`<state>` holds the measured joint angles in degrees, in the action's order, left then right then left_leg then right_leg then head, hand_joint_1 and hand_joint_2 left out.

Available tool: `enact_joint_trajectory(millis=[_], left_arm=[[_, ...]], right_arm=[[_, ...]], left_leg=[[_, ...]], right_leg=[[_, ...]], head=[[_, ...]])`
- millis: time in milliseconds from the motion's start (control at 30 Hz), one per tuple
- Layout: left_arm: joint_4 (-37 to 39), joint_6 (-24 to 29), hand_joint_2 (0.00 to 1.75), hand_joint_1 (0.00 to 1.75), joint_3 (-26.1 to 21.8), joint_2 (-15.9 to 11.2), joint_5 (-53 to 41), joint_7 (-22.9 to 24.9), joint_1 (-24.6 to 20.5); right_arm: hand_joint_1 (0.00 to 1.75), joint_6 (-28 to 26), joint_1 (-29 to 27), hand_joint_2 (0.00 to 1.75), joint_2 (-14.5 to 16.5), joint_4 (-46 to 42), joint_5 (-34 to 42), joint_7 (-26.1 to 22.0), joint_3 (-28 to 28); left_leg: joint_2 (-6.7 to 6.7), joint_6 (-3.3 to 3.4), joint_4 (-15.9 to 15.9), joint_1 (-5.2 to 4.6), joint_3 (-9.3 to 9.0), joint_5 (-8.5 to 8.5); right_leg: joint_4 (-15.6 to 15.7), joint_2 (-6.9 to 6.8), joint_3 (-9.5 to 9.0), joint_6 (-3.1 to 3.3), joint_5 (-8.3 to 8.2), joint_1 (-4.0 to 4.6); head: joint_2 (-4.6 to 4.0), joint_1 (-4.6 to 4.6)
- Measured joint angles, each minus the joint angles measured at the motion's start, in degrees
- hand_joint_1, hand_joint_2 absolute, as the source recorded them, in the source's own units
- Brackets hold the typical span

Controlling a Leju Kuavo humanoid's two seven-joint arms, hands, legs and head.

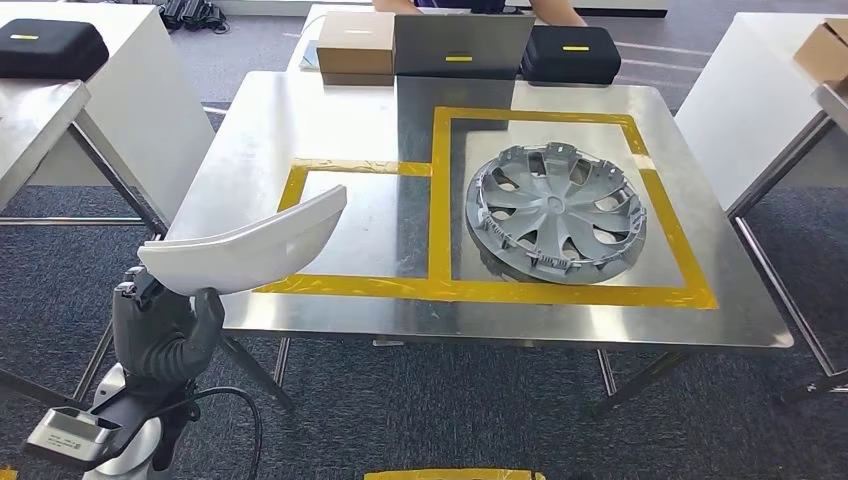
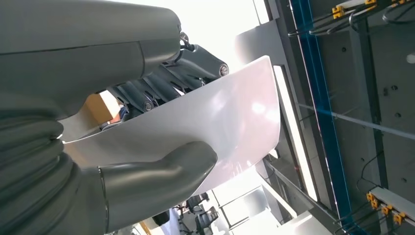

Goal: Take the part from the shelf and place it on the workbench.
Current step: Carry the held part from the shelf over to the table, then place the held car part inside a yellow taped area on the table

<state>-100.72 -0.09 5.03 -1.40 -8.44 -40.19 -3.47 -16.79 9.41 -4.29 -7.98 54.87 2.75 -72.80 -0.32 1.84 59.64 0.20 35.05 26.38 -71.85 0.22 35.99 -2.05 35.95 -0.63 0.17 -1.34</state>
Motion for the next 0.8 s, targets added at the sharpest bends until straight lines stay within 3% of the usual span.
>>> enact_joint_trajectory(millis=[33, 67, 100, 167, 200, 267, 367, 433, 500, 533, 567, 600, 667, 700, 733, 800], left_arm=[[0.14, -0.08, 1.75, 1.75, 0.00, -0.01, 0.17, 0.01, -0.03], [0.33, -0.19, 1.75, 1.75, 0.01, -0.01, 0.34, 0.01, -0.11], [0.58, -0.30, 1.75, 1.75, 0.02, -0.02, 0.50, 0.02, -0.25], [1.04, -0.45, 1.75, 1.75, 0.06, -0.02, 0.75, 0.02, -0.72], [1.26, -0.45, 1.75, 1.75, 0.09, -0.02, 0.82, 0.01, -0.98], [1.64, -0.44, 1.75, 1.75, 0.21, -0.02, 0.91, 0.02, -1.36], [2.12, -0.43, 1.75, 1.75, 0.45, -0.15, 1.08, 0.02, -1.67], [2.37, -0.43, 1.75, 1.75, 0.55, -0.27, 1.13, 0.02, -1.94], [2.64, -0.43, 1.75, 1.75, 0.63, -0.34, 1.14, 0.02, -2.06], [2.81, -0.43, 1.75, 1.75, 0.65, -0.35, 1.14, 0.02, -2.04], [2.97, -0.43, 1.75, 1.75, 0.66, -0.37, 1.14, 0.02, -2.02], [3.10, -0.43, 1.75, 1.75, 0.67, -0.38, 1.14, 0.02, -2.03], [3.25, -0.43, 1.75, 1.75, 0.72, -0.40, 1.14, 0.02, -2.13], [3.32, -0.43, 1.75, 1.75, 0.75, -0.41, 1.14, 0.03, -2.26], [3.42, -0.43, 1.75, 1.75, 0.79, -0.43, 1.13, 0.03, -2.39], [3.66, -0.42, 1.75, 1.75, 0.85, -0.46, 1.12, 0.04, -2.57]], right_arm=[[0.00, -0.02, -0.26, 1.75, -0.01, 0.00, 0.19, -0.02, -0.01], [0.00, -0.03, -0.55, 1.75, -0.01, 0.00, 0.37, -0.06, -0.01], [0.00, -0.04, -0.78, 1.75, -0.01, 0.00, 0.51, -0.10, -0.01], [0.00, -0.07, -1.00, 1.75, -0.02, 0.00, 0.62, -0.17, -0.01], [0.00, -0.09, -1.02, 1.75, -0.03, 0.00, 0.66, -0.17, -0.02], [0.00, -0.15, -1.11, 1.75, -0.04, 0.00, 0.78, -0.09, -0.05], [0.00, -0.21, -1.29, 1.75, -0.04, 0.00, 0.93, -0.01, -0.07], [0.00, -0.23, -1.23, 1.75, -0.05, 0.00, 0.94, -0.02, -0.07], [0.00, -0.24, -1.23, 1.75, -0.05, 0.00, 0.95, -0.01, -0.07], [0.00, -0.24, -1.28, 1.75, -0.05, 0.00, 0.96, -0.01, -0.07], [0.00, -0.24, -1.31, 1.75, -0.05, 0.00, 0.96, 0.00, -0.07], [0.00, -0.24, -1.33, 1.75, -0.04, 0.00, 0.96, 0.00, -0.07], [0.00, -0.27, -1.32, 1.75, -0.02, 0.00, 1.03, 0.00, -0.07], [0.00, -0.31, -1.32, 1.75, -0.02, 0.00, 1.08, 0.00, -0.07], [0.00, -0.41, -1.31, 1.75, -0.02, 0.00, 1.14, 0.01, -0.07], [0.00, -0.60, -1.32, 1.75, -0.02, 0.00, 1.28, 0.01, -0.07]], left_leg=[[-0.05, 0.09, 0.00, -0.06, -0.22, 0.25], [-0.12, 0.10, 0.01, -0.10, -0.54, 0.52], [-0.19, 0.05, 0.01, -0.13, -0.96, 0.79], [-0.26, -0.25, 0.01, -0.18, -1.84, 1.39], [-0.26, -0.50, 0.02, -0.22, -2.08, 1.64], [-0.24, -1.21, 0.13, -0.29, -2.27, 1.90], [-0.18, -2.29, 1.18, -0.31, -2.39, 2.25], [-0.09, -2.86, 4.80, -0.16, -0.70, 4.64], [-0.07, -3.33, 11.58, 0.03, 2.83, 8.07], [-0.07, -3.46, 14.30, 0.12, 4.39, 9.07], [-0.07, -3.51, 15.28, 0.19, 5.14, 8.99], [-0.06, -3.55, 14.09, 0.26, 4.82, 7.76], [-0.03, -3.53, 6.79, 0.35, 1.69, 3.47], [-0.01, -3.36, 3.27, 0.26, 0.22, 2.34], [0.01, -3.02, 0.97, 0.15, -0.78, 1.76], [0.01, -2.19, -0.07, -0.04, -1.15, 1.73]], right_leg=[[-2.05, 0.00, 1.98, -0.03, 0.66, 0.01], [-2.31, 0.00, 3.06, 0.04, 0.15, 0.02], [-0.61, 0.00, 3.15, 0.19, -1.63, 0.04], [6.41, -0.03, 1.32, 0.81, -6.85, 0.23], [9.47, -0.06, 0.44, 1.10, -8.10, 0.42], [12.31, -0.08, -0.34, 1.66, -8.81, 0.76], [12.98, -0.03, -1.19, 2.60, -9.41, 0.56], [13.21, 0.00, -1.76, 3.12, -9.42, 0.35], [13.21, 0.00, -1.84, 3.35, -9.26, 0.35], [13.20, -0.01, -1.86, 3.39, -9.19, 0.35], [13.18, 0.00, -1.91, 3.37, -9.12, 0.34], [13.14, 0.02, -2.02, 3.30, -9.03, 0.31], [12.98, 0.07, -2.36, 2.96, -8.74, 0.23], [12.86, 0.09, -2.45, 2.71, -8.60, 0.24], [12.77, 0.08, -2.42, 2.40, -8.48, 0.28], [12.73, 0.04, -2.32, 1.74, -8.36, 0.38]], head=[[0.00, 0.03], [0.00, 0.05], [0.00, 0.09], [0.00, 0.13], [0.00, 0.16], [0.00, 0.18], [0.00, 0.14], [0.00, -0.04], [0.00, -0.21], [0.00, -0.22], [0.00, -0.24], [0.00, -0.25], [0.00, -0.28], [0.00, -0.30], [0.00, -0.31], [0.00, -0.32]])
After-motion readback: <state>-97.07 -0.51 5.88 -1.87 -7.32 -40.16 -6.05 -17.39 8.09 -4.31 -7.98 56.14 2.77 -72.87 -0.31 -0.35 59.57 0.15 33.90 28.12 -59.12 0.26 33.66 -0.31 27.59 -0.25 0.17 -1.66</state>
